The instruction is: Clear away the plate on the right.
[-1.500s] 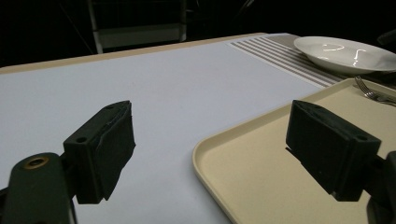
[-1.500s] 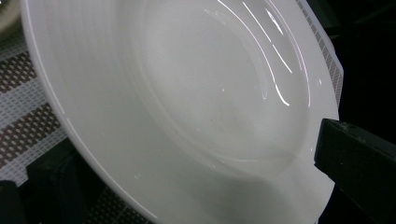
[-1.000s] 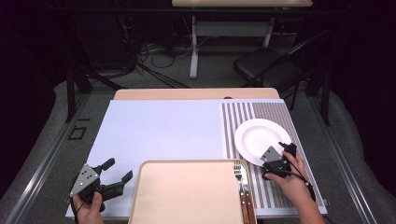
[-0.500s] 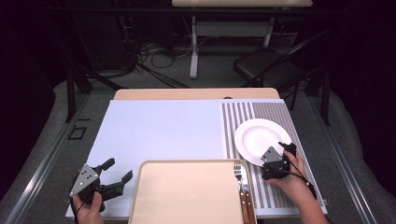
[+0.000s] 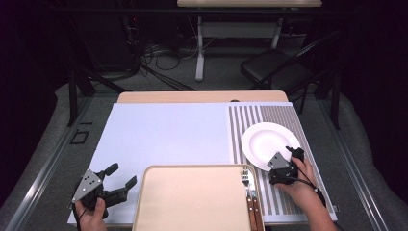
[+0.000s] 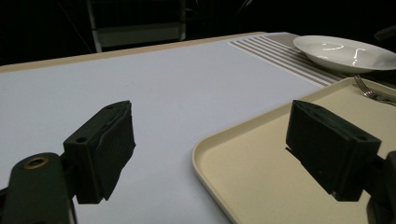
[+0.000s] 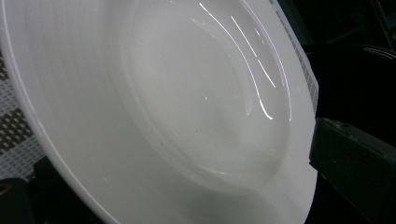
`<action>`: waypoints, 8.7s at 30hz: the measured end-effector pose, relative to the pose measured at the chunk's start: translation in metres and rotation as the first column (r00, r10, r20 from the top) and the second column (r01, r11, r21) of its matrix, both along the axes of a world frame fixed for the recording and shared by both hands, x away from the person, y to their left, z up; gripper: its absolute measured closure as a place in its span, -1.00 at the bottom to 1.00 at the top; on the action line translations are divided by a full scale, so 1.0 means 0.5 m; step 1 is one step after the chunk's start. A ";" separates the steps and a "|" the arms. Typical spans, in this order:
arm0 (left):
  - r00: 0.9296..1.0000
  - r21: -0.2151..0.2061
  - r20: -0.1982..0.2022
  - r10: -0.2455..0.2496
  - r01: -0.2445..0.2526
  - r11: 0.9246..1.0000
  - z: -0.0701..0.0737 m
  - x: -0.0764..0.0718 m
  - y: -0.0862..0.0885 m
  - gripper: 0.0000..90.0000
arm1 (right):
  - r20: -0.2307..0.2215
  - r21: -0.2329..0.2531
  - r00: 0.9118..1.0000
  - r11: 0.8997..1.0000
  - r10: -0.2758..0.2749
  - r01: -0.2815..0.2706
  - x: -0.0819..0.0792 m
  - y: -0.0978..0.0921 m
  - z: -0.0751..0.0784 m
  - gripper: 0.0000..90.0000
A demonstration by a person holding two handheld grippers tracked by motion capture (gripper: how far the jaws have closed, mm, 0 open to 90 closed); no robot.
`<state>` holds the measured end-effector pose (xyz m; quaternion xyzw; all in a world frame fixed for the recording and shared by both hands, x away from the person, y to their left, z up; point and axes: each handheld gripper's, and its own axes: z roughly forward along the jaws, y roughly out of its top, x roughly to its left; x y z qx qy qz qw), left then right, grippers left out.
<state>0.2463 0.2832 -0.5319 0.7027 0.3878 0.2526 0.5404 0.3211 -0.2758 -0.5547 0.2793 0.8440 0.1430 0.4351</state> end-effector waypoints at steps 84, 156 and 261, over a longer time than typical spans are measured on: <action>1.000 -0.007 -0.001 0.005 -0.005 1.000 -0.001 0.000 0.000 -0.65 | -0.067 -0.086 0.985 0.983 0.157 -0.162 -0.009 0.037 0.033 0.84; 1.000 0.003 0.009 0.011 -0.011 1.000 0.002 -0.003 0.002 -0.65 | 0.030 -0.206 0.810 0.797 0.586 -0.568 -0.237 0.231 0.122 0.83; 1.000 0.007 0.015 0.011 -0.011 1.000 0.003 -0.006 0.000 -0.65 | -0.208 -0.086 0.601 0.597 0.772 -0.797 -0.311 0.340 0.016 0.19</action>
